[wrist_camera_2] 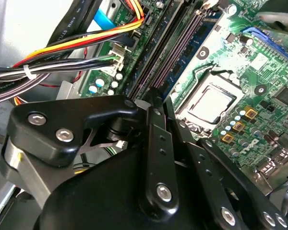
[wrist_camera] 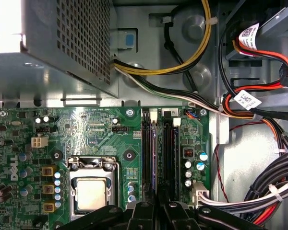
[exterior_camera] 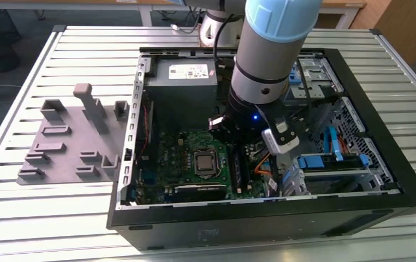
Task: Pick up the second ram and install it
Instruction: 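Press down the second ram until it locks into place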
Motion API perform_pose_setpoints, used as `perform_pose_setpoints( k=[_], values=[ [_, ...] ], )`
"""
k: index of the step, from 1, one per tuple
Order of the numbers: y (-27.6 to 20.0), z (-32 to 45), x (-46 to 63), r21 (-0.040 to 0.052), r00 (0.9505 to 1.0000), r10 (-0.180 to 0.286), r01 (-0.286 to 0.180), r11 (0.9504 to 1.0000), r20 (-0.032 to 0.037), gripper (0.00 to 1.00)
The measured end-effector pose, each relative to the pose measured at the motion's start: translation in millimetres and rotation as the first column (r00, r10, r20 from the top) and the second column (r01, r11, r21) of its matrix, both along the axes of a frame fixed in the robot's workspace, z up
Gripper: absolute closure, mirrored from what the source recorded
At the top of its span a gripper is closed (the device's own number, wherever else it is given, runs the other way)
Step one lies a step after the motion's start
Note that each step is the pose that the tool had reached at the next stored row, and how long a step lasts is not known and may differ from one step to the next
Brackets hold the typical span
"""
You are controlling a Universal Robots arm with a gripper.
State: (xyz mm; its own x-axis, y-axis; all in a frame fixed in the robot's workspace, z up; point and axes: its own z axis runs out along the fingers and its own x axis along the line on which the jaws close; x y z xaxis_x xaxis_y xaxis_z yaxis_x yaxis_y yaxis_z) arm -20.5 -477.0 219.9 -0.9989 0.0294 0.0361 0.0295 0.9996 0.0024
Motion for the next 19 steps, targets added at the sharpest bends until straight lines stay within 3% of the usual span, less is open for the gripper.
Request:
perform_pose_setpoints(
  k=[13,19],
  values=[
    [0.0,-3.7,1.5,-0.0002,0.9999,0.005,-0.005,1.0000,-0.0127,0.86],
    [0.0,-4.0,2.5,0.0000,0.9999,0.005,-0.005,1.0000,-0.0141,0.86]
  ],
)
